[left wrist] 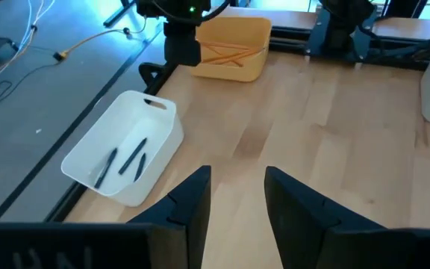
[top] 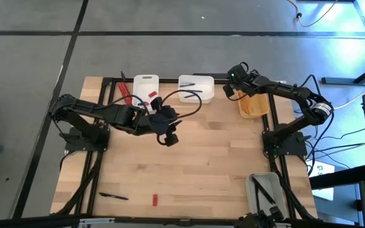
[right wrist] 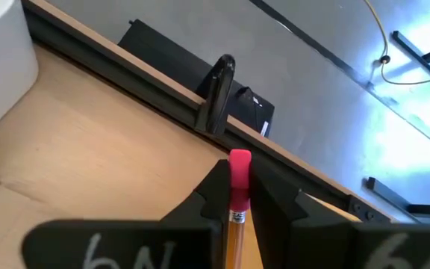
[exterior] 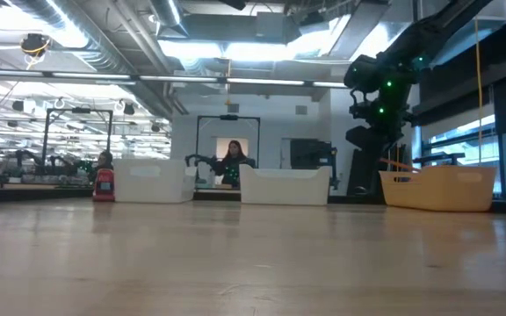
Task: Sort crayons/erasers/pens/pencils in bins
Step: Put the yellow pencil into the yellow bin, then put the black pen into the gray bin
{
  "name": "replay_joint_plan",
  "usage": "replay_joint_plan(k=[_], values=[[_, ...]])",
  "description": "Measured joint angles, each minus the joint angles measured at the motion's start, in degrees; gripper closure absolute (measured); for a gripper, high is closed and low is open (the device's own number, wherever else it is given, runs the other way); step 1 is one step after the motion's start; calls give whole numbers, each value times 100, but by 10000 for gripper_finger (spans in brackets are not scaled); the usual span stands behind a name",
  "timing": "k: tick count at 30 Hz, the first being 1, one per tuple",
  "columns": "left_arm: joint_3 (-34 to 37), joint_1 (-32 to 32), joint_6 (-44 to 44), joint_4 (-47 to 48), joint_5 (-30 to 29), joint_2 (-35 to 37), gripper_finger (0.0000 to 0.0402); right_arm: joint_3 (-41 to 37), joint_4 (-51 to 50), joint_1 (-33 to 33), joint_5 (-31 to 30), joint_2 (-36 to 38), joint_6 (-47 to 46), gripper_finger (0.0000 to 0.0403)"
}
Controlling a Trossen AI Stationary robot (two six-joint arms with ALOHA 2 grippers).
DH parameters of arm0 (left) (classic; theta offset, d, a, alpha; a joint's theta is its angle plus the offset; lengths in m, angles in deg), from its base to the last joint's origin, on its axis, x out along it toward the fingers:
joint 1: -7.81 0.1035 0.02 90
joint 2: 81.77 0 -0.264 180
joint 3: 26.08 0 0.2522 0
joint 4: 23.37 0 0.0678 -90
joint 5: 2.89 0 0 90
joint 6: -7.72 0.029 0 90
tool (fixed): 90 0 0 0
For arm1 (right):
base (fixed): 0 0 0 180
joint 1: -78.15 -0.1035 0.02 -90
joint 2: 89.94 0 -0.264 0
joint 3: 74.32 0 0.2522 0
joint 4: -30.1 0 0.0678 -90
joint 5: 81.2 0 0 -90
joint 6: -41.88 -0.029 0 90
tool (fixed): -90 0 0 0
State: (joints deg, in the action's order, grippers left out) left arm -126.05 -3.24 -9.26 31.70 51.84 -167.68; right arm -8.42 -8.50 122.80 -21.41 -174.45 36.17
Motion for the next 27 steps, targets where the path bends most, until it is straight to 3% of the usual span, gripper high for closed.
replay_joint_plan(k=[7, 20, 27], values=[[-1, 0, 13, -5, 2, 0, 282, 0, -21, -2, 32, -2, -6, 352], [0, 0, -42, -5, 30, 0, 282, 0, -32, -2, 31, -2, 22, 274], [0, 0, -42, -3, 50, 0, 282, 56, -113, -2, 35, -2, 7, 268]])
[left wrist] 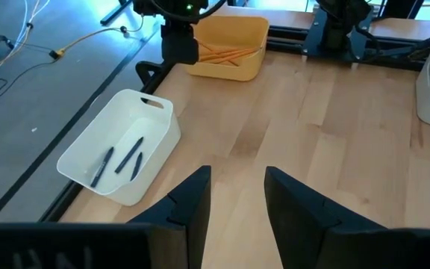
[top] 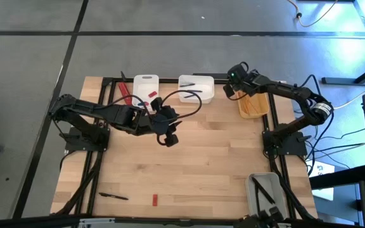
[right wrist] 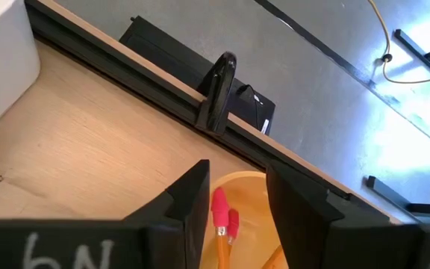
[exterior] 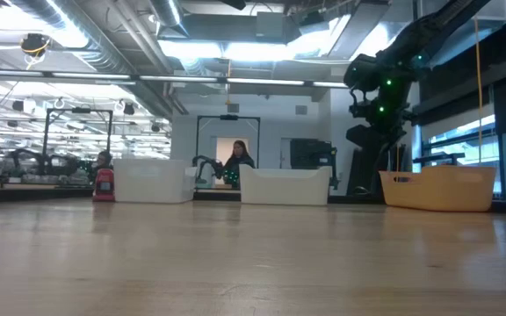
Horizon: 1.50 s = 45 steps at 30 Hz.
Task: Sort crayons/erasers/pens/pencils in bins
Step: Put the black pen into the gray bin
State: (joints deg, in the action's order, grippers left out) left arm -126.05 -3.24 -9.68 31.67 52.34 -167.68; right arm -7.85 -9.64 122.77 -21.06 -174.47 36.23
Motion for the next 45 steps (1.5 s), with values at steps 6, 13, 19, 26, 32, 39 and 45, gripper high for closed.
replay_joint_plan(k=[6, 13, 19, 26, 32, 39, 45], values=[[0, -181, -60, 82, -2, 38, 282, 332, -614, -294, 2, 394, 195, 267], [0, -668, -1543, 1055, -3, 303, 282, 588, -799, -1217, 956, 1436, 474, 267], [0, -1248, -3015, 2038, 294, 348, 282, 639, -651, -2401, 2475, 2087, 1044, 267], [0, -2030, -3803, 2419, 1279, 348, 282, 639, -328, -3891, 2723, 2236, 1051, 267], [0, -2758, -3622, 2668, 1693, 346, 282, 639, -104, -4741, 3250, 2221, 1095, 267], [0, -3623, -4086, 2939, 1223, 267, 282, 639, -35, -5342, 3606, 2221, 1043, 267], [0, -4246, -4101, 3010, 1427, -45, 282, 639, -31, -5678, 3602, 2221, 1039, 267]])
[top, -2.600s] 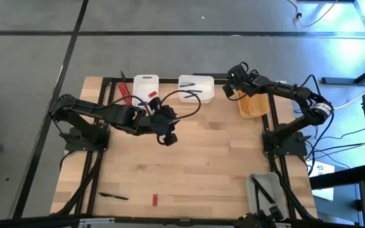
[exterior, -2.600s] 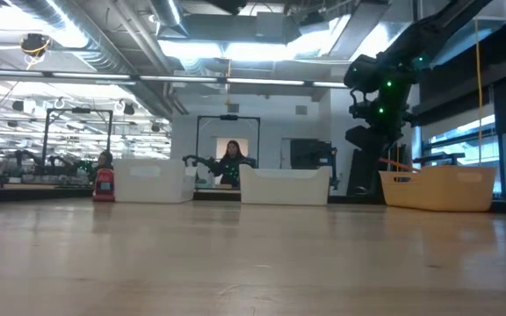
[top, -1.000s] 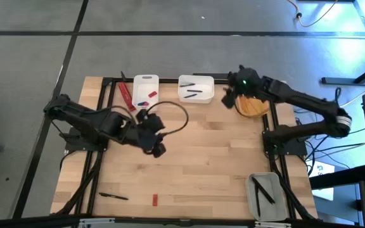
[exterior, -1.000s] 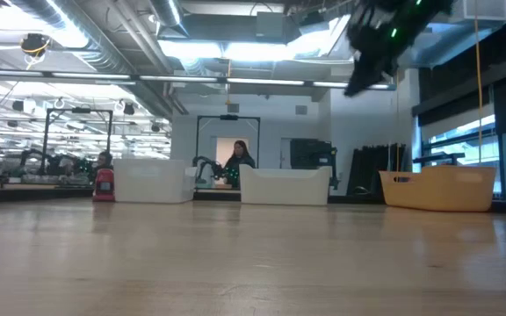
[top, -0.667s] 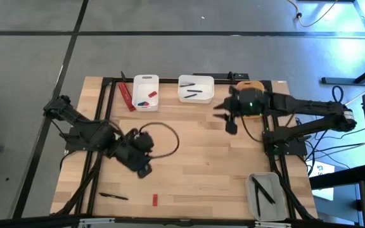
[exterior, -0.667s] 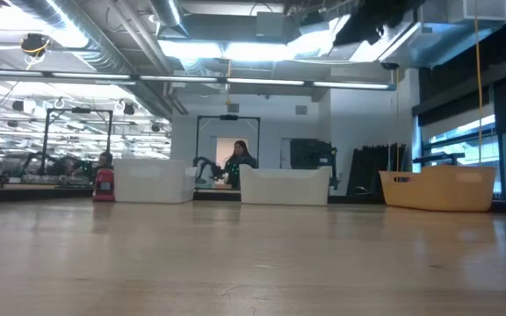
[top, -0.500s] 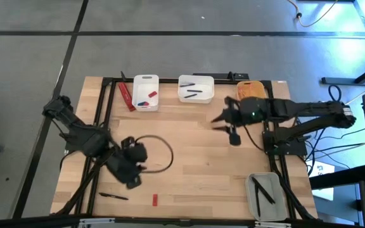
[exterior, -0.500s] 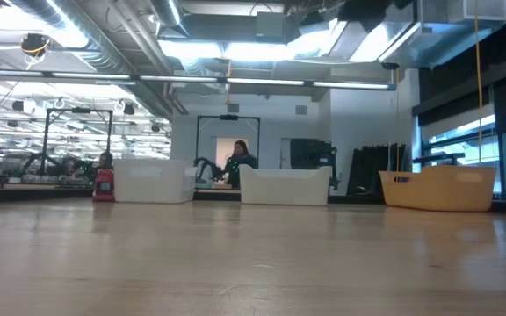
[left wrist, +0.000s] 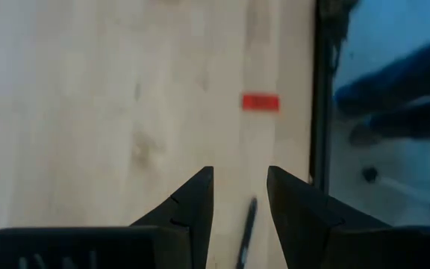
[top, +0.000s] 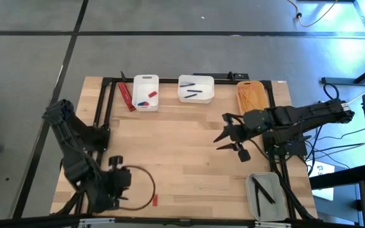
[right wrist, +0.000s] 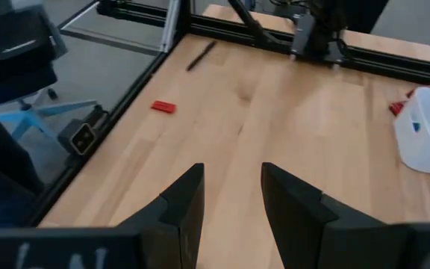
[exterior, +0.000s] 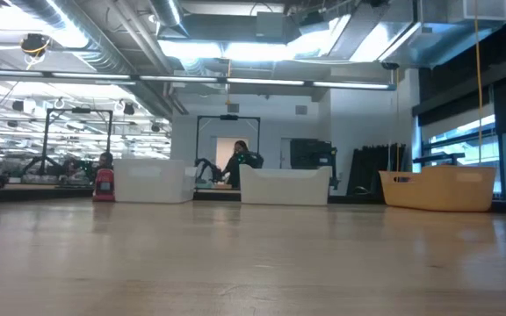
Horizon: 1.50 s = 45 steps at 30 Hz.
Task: Sort crayons/erasers/pens/pencils in bins
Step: Put the black pen into the gray bin
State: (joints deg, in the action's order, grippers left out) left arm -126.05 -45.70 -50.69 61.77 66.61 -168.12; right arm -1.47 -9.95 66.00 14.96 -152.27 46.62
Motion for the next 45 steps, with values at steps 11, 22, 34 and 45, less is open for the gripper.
replay_joint_plan(k=[11, 22, 34, 45], values=[[0, -651, -1278, -34, 370, -859, 282, 76, 149, -204, 168, -27, 6, 267], [0, -1212, -1811, -177, 637, -1659, 282, 2043, -1356, -202, 153, -845, 489, 267], [32, -1332, -2113, -231, 626, -2420, 282, 3662, -2359, -202, 147, -2045, 635, 267], [1140, -1325, -2243, -531, 623, -1679, 282, 4113, -2500, -202, 146, -2146, 784, 267]])
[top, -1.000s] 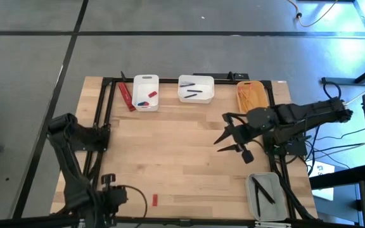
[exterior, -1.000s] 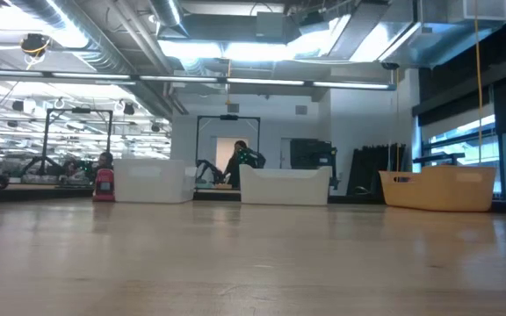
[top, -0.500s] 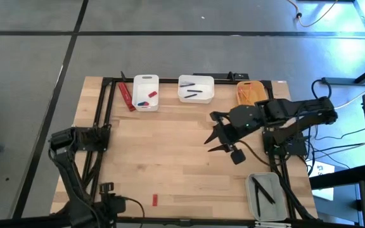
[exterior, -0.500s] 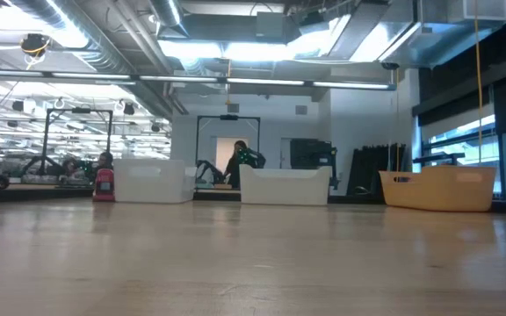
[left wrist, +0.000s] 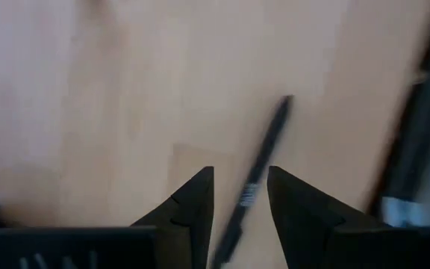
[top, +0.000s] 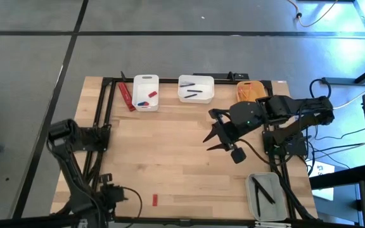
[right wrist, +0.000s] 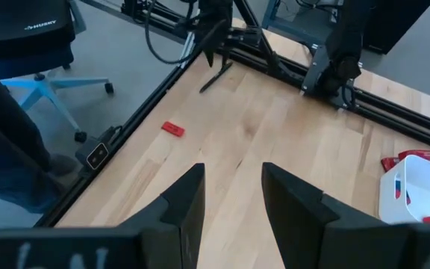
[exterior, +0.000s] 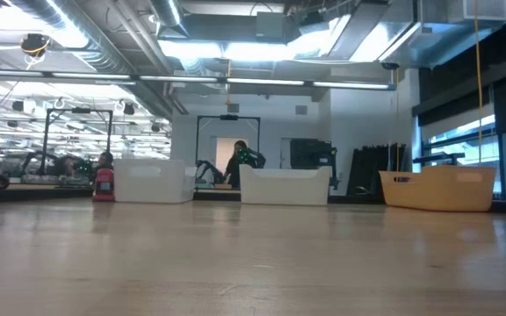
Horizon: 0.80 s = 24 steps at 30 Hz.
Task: Sort crayons/erasers/pens/pencils in bins
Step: Put the black pen into the gray bin
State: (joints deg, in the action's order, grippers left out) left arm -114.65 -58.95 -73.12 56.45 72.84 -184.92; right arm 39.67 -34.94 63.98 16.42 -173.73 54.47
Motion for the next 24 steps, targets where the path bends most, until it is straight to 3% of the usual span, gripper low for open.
replay_joint_plan(k=[7, 19, 24], values=[[1167, 0, 168, -2193, 46, 809, 282, 2, -13, 0, -2, -11, -1, 267], [1862, 230, 533, -2388, 330, 828, 282, 1, -9, 0, -2, -13, -3, 267], [1942, 269, 1036, -2920, 354, 828, 282, 1, -13, 0, -4, -13, -5, 267]])
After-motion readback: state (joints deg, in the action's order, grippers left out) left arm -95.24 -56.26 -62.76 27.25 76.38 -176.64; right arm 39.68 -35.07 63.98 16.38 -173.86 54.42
